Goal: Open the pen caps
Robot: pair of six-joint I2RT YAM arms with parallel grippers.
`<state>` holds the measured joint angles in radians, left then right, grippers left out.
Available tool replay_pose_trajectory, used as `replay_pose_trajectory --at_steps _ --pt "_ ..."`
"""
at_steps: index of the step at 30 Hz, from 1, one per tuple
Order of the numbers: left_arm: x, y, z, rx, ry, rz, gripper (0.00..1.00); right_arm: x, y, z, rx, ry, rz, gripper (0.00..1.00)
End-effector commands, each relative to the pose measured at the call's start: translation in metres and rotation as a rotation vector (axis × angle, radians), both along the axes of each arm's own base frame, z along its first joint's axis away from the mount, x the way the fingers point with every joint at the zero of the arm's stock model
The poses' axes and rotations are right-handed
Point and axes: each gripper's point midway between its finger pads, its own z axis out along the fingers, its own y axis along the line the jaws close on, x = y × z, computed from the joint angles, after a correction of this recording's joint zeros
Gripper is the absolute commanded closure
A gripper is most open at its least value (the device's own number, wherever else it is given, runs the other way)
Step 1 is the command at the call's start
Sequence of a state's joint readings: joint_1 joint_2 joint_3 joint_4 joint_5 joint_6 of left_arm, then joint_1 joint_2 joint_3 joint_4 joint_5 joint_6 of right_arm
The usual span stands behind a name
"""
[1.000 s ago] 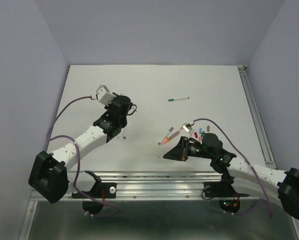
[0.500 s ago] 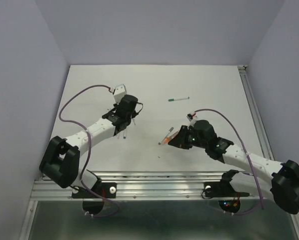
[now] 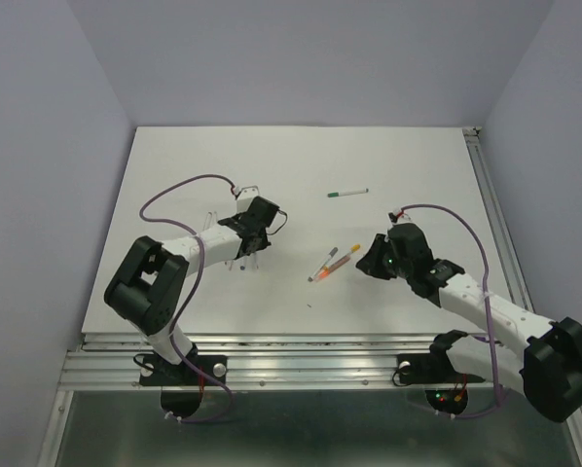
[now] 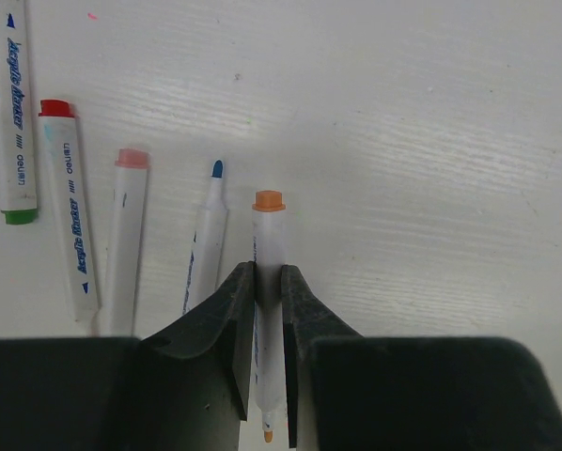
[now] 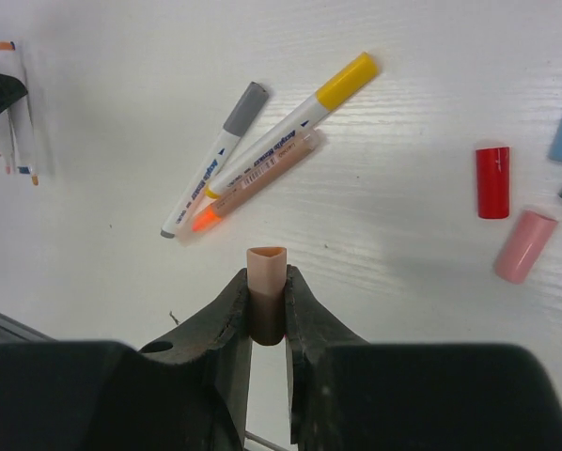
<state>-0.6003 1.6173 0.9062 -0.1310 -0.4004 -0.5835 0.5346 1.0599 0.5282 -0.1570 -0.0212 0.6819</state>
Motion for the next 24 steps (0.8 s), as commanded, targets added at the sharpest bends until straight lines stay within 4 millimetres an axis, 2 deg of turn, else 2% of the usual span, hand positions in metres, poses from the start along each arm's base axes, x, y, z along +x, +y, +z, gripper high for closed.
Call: replay_pose_trajectory --at_steps 1,8,10,15,22,24 --pt "0.006 -0.007 0.009 0.014 -0.004 -0.041 1.0 0.019 -0.013 0.016 -0.055 -0.059 -0.056 0.99" --pt "-0.002 -0.005 -0.002 0.046 0.049 -0.07 0.99 0.029 -0.027 0.003 -0.103 -0.029 -0.112 0.99" --pt "-0.004 -0.004 -0.004 0.053 0.057 -0.068 0.94 0.031 -0.031 0.001 -0.122 -0.023 -0.121 0.99" --pt "-0.004 -0.007 0.002 0.044 0.052 -0.076 0.73 0.033 -0.051 -0.008 -0.215 0.001 -0.205 0.99" --pt "-0.003 -0.036 0.025 -0.004 0.005 -0.164 0.5 0.032 -0.057 -0.016 -0.249 0.013 -0.215 0.99" --pt "-0.003 -0.043 0.029 -0.011 -0.002 -0.18 0.48 0.032 -0.058 -0.019 -0.254 0.021 -0.217 0.99"
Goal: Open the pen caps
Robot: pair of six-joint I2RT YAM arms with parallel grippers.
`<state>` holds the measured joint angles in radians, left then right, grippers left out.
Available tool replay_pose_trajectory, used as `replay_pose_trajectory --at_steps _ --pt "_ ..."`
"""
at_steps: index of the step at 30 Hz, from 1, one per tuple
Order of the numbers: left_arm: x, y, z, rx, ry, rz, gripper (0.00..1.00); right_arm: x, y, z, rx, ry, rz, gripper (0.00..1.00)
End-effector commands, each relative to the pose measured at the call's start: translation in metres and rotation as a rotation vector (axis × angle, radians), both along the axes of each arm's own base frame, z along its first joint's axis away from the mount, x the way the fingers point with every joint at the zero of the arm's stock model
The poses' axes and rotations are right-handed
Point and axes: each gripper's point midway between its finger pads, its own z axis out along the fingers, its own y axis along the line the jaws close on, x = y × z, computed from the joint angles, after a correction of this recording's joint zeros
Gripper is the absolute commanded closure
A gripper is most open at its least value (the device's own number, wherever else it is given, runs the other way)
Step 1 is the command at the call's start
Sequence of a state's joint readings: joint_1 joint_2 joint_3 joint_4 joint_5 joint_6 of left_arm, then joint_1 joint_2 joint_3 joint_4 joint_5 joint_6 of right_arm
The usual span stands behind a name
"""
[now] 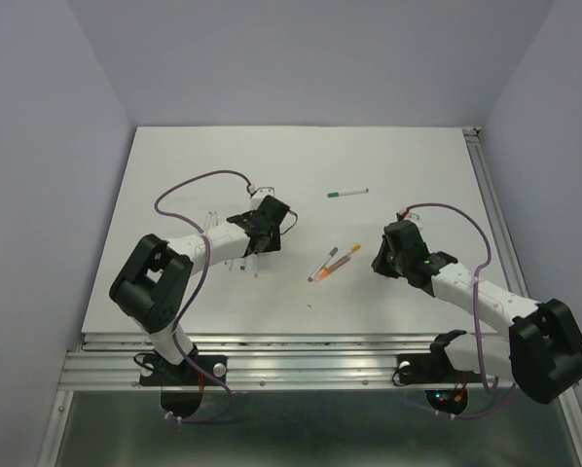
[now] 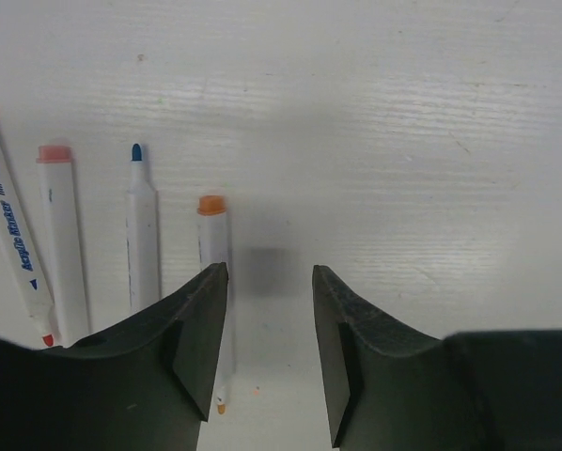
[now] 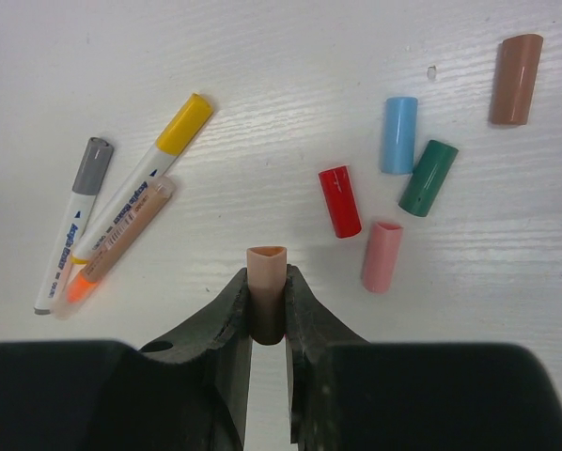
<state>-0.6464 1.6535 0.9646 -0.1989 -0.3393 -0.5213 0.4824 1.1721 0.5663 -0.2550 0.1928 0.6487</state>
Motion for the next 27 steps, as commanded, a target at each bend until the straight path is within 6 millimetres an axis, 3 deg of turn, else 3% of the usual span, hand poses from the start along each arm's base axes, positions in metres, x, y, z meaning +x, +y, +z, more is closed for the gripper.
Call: replay_pose_trajectory --at_steps 1,3,5,10,11,23,27 --pt "0.009 -0.024 0.034 -0.047 -0.073 -0.062 0.48 0.015 -0.004 0.013 -0.027 -0.043 -0.025 0.99" --pt "0.009 -0.029 0.037 -0.058 -0.075 -0.071 0.45 0.014 -0.005 0.01 -0.031 -0.032 -0.024 0.98" --pt "0.009 -0.036 0.045 -0.079 -0.088 -0.088 0.33 0.013 -0.006 0.008 -0.037 -0.028 -0.028 0.95" --pt "0.007 -0.053 0.059 -0.128 -0.111 -0.144 0.32 0.011 -0.01 -0.001 -0.061 -0.004 -0.038 0.87" --pt "0.006 -0.057 0.061 -0.146 -0.111 -0.159 0.06 0.01 -0.01 -0.005 -0.064 0.008 -0.037 0.86" --pt "-0.002 -0.077 0.074 -0.21 -0.125 -0.231 0.04 0.004 -0.012 -0.017 -0.074 0.062 -0.047 0.65" --pt "-0.005 -0.082 0.077 -0.228 -0.13 -0.254 0.03 0.003 -0.012 -0.015 -0.073 0.062 -0.054 0.63"
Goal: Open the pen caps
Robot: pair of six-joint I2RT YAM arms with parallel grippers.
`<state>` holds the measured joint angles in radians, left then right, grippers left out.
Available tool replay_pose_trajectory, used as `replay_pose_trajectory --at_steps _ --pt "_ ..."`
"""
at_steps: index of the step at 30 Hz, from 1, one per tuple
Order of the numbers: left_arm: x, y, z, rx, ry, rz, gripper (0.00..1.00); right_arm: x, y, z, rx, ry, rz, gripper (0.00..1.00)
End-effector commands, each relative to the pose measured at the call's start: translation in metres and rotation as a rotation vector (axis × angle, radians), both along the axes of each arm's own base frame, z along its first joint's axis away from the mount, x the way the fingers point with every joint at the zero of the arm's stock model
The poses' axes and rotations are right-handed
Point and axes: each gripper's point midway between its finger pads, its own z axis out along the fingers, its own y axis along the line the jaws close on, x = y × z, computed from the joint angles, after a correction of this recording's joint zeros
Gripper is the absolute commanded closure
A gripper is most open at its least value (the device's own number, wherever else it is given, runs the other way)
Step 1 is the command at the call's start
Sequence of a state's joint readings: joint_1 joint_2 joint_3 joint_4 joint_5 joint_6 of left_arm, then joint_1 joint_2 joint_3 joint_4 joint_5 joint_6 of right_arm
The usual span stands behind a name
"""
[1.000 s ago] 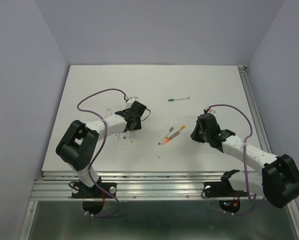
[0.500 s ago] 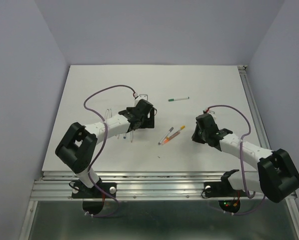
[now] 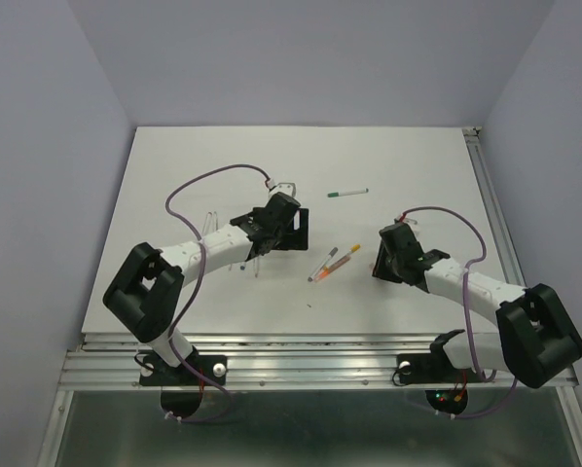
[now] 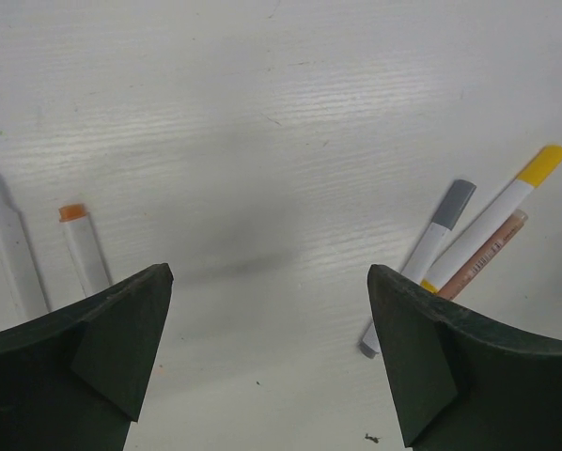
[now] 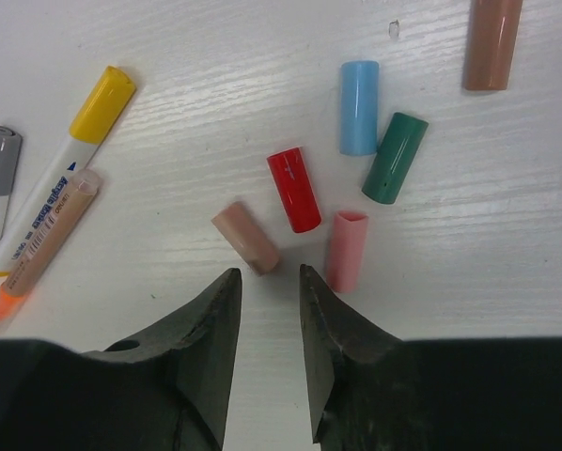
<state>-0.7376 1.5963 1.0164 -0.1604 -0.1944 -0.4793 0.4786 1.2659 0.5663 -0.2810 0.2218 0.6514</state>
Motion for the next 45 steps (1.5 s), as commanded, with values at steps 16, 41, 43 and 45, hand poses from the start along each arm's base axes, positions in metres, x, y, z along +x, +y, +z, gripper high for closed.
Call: replay_pose_trajectory --at_steps 16,41,43,45 --pt "0.003 -0.073 0.027 -0.053 -0.06 -0.196 0.03 0.02 0.012 0.102 0.163 -0.354 0.051 0.0" --pt "0.009 -0.1 -0.022 0.185 -0.013 -0.243 0.03 0.016 0.008 0.106 0.162 -0.408 0.071 0.0" --pt "0.007 -0.101 -0.024 0.191 -0.014 -0.245 0.03 0.016 0.009 0.105 0.161 -0.404 0.073 0.0" --pt "0.007 -0.098 -0.027 0.209 -0.013 -0.235 0.04 0.016 0.009 0.105 0.162 -0.406 0.075 0.0"
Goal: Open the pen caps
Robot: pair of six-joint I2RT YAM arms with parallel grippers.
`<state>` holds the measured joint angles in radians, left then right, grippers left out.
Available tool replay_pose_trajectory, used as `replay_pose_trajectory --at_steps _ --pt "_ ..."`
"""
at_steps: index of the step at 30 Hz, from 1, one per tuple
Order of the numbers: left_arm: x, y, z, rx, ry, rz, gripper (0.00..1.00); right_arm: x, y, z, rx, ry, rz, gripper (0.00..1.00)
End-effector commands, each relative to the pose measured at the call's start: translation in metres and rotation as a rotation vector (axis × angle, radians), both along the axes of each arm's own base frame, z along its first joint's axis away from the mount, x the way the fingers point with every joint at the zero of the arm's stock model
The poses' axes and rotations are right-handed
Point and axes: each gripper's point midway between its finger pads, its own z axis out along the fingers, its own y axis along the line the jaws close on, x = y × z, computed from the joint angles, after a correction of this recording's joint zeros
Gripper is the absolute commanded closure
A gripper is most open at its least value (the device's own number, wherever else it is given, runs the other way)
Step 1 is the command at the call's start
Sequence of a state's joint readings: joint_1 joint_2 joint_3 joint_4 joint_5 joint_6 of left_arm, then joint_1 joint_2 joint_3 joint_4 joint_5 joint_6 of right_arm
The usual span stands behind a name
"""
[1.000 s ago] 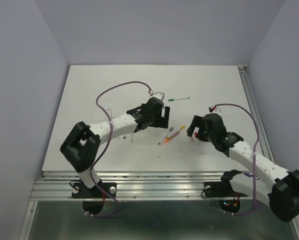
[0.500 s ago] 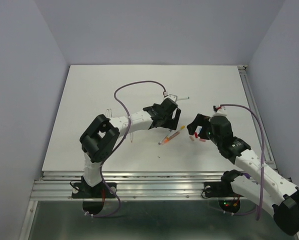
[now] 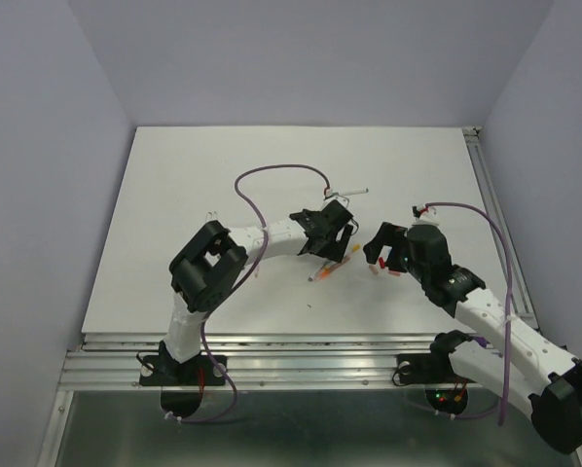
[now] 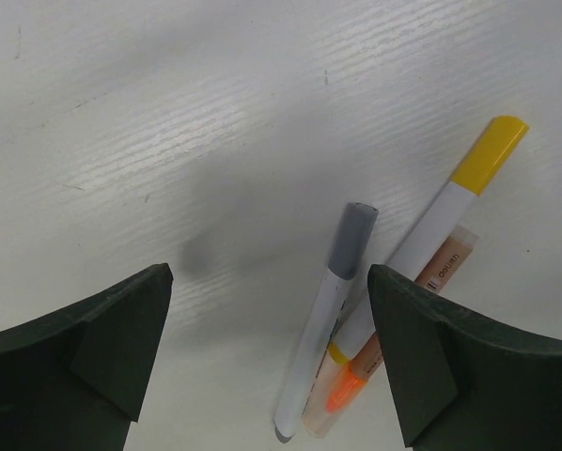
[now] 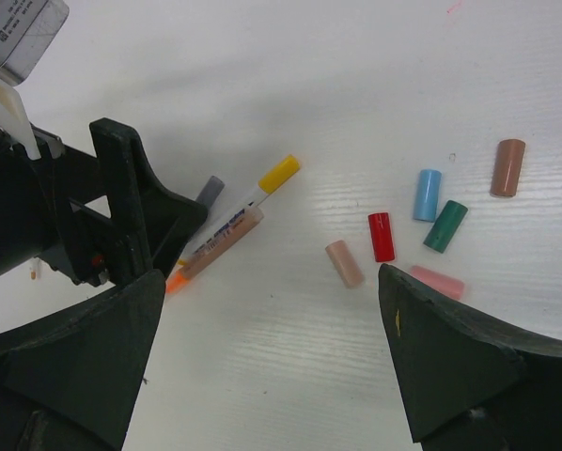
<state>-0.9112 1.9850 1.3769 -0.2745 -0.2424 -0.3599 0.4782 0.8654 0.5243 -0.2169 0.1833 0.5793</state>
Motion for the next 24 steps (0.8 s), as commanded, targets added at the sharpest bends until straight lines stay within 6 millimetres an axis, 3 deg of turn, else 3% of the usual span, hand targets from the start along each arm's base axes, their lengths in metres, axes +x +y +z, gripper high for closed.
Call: replay_pose_trajectory --at_steps 1,9,16,24 --pt "0.007 -0.006 0.016 0.008 -0.05 0.0 0.04 0.005 -0.002 0.005 -0.003 -0.031 -0.005 0.0" --pt "-0.007 0.002 0.002 0.013 -0.004 0.011 0.09 0.004 -0.002 0.004 -0.003 -0.029 -0.004 0.0" --pt "-0.023 0.012 -0.009 0.014 0.03 0.023 0.21 0.004 -0.001 0.004 0.0 -0.028 -0.002 0.0" --pt "-0.059 0.022 -0.022 0.017 0.089 0.013 0.28 0.003 -0.001 0.003 0.003 -0.027 -0.003 0.0"
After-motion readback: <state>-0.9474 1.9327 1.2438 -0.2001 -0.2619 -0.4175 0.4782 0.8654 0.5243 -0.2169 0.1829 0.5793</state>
